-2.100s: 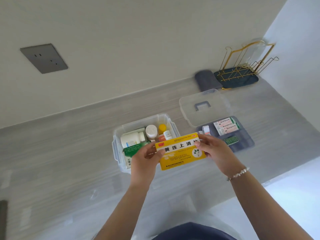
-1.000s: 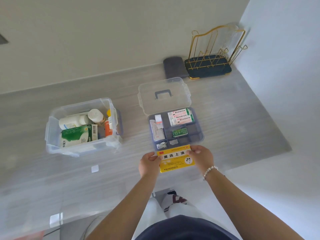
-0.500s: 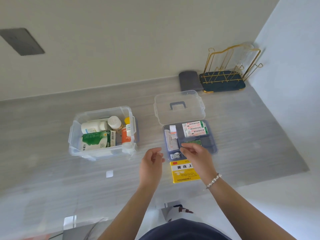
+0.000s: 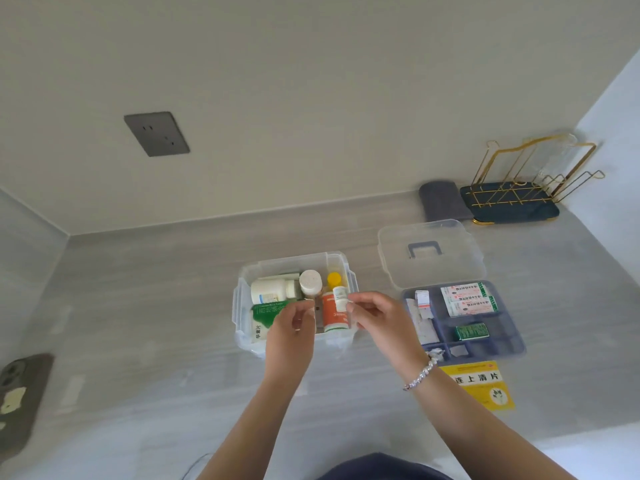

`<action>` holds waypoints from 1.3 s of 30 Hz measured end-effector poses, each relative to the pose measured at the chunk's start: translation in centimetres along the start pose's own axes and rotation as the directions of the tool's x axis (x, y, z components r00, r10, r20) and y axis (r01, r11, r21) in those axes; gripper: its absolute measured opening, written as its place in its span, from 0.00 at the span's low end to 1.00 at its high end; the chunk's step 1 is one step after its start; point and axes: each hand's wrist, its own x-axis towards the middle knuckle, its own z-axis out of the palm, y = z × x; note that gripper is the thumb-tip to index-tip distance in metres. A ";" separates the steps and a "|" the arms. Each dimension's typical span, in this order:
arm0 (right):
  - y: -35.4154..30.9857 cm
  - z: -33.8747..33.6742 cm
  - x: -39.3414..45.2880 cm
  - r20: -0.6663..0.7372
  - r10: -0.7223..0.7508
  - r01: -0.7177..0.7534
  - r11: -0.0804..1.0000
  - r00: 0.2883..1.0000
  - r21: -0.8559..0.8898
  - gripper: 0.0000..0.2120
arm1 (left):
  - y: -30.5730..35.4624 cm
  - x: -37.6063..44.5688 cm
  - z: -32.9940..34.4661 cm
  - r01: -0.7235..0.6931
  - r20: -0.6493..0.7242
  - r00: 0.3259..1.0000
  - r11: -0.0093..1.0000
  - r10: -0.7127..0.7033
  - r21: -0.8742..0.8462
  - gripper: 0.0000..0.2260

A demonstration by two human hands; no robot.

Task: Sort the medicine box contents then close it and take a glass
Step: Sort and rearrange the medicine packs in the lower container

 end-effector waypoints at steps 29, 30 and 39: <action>0.5 8.8 6.8 0.216 0.456 -0.383 0.871 0.863 -0.309 0.09 | -4.5 5.0 -5.2 0.089 0.105 0.990 0.994 -0.095 0.060 0.16; 0.5 8.4 6.7 0.208 0.465 -0.399 0.869 0.861 -0.293 0.12 | -4.4 4.8 -5.2 0.071 0.092 0.993 0.996 -0.076 0.058 0.16; -1.0 2.4 4.3 0.182 0.332 -0.324 0.943 0.926 -0.074 0.04 | -2.6 3.6 -4.9 0.022 0.149 0.989 1.000 -0.019 -0.018 0.08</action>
